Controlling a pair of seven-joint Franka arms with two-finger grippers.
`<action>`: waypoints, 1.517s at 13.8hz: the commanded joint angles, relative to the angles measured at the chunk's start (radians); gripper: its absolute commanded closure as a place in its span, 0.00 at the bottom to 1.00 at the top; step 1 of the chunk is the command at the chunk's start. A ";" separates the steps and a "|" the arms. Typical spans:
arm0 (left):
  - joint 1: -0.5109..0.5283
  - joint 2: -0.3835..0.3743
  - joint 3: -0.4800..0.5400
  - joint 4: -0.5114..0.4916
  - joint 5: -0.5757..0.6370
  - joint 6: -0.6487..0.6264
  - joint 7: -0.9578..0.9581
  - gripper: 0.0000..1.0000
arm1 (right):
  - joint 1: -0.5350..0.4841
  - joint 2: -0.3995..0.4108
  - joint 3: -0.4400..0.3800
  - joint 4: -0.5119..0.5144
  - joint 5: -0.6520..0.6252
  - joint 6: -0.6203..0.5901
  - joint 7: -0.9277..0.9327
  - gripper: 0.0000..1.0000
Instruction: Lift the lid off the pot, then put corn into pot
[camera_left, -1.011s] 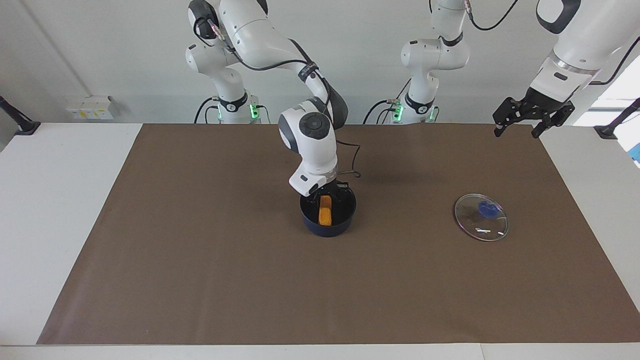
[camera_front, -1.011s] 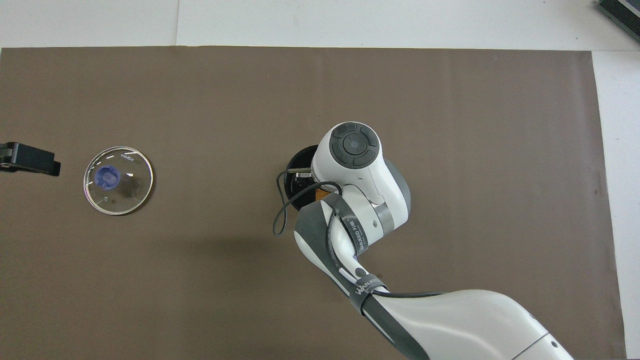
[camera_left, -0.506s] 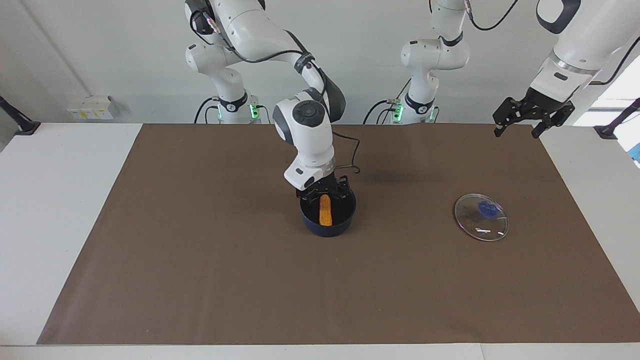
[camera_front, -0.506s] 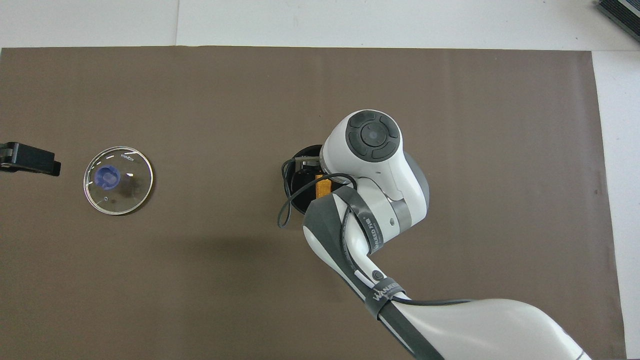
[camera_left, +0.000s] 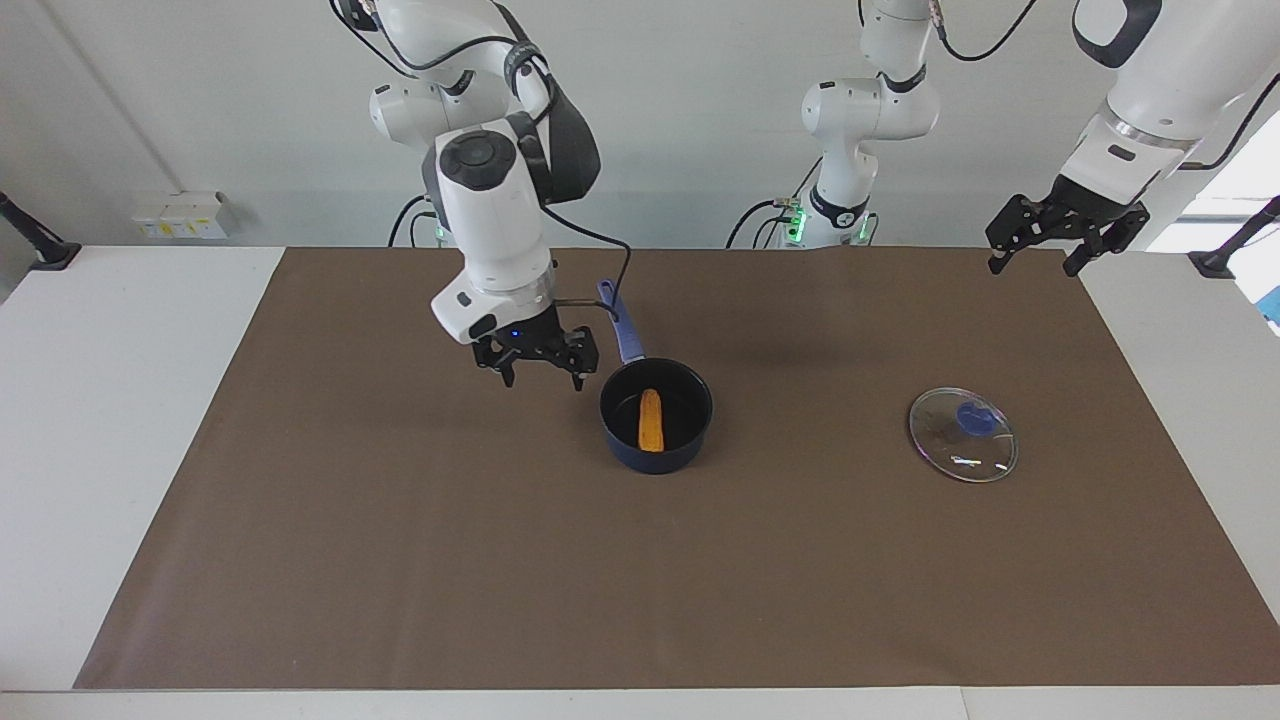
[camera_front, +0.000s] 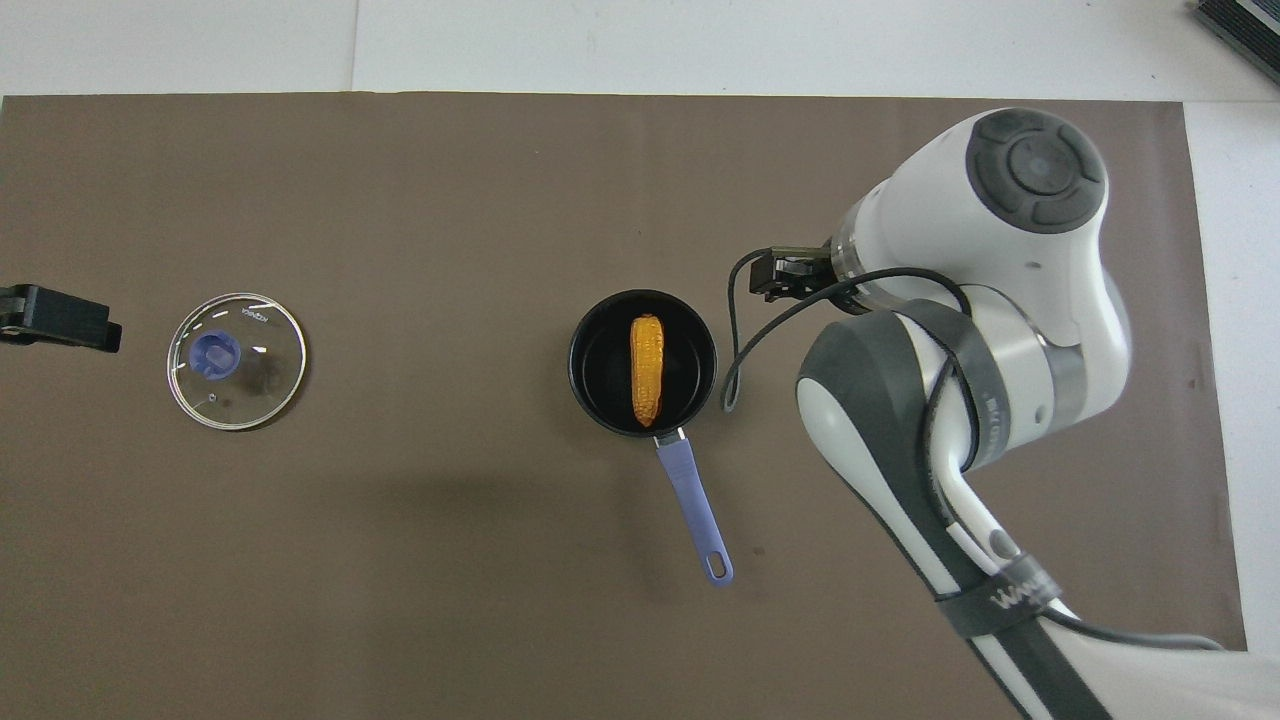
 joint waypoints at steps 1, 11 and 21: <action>0.006 -0.002 -0.004 0.007 0.010 -0.017 0.004 0.00 | -0.084 -0.068 0.011 -0.015 -0.020 -0.066 -0.087 0.00; 0.006 -0.002 -0.004 0.007 0.012 -0.017 0.004 0.00 | -0.226 -0.229 0.000 0.072 0.000 -0.378 -0.219 0.00; 0.006 -0.002 -0.004 0.007 0.010 -0.019 0.004 0.00 | -0.258 -0.292 -0.020 0.059 0.013 -0.448 -0.403 0.00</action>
